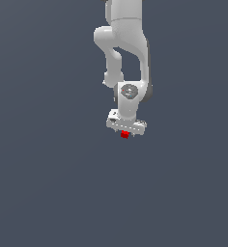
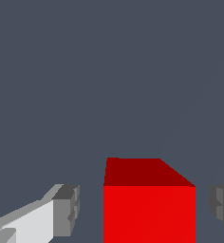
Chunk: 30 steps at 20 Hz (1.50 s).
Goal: Pick up the red cube and move it to a goal position.
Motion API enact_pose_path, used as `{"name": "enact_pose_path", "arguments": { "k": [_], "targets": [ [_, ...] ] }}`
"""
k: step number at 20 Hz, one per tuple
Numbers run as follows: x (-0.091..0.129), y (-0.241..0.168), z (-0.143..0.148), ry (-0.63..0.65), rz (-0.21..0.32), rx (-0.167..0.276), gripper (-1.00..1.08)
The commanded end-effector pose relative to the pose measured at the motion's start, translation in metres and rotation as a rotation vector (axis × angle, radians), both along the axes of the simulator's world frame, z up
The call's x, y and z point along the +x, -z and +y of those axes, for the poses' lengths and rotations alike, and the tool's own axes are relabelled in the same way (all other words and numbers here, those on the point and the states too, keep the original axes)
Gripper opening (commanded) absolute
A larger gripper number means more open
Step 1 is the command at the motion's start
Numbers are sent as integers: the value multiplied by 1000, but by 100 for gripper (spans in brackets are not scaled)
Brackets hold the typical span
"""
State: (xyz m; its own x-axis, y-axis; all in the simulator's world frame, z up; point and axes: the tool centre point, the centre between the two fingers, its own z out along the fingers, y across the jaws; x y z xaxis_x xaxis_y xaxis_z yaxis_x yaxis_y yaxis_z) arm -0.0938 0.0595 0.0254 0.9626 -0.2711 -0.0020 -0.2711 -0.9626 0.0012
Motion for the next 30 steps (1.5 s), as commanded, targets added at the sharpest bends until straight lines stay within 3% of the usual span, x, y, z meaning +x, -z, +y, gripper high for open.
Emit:
{"name": "enact_pose_path", "arguments": {
  "k": [1, 4, 5, 20, 30],
  "targets": [
    [-1, 4, 3, 8, -2, 0, 100],
    [-1, 5, 4, 9, -2, 0, 100],
    [-1, 5, 4, 9, -2, 0, -100],
    [3, 0, 3, 9, -2, 0, -100],
    [37, -41, -9, 9, -2, 0, -100]
  ]
}}
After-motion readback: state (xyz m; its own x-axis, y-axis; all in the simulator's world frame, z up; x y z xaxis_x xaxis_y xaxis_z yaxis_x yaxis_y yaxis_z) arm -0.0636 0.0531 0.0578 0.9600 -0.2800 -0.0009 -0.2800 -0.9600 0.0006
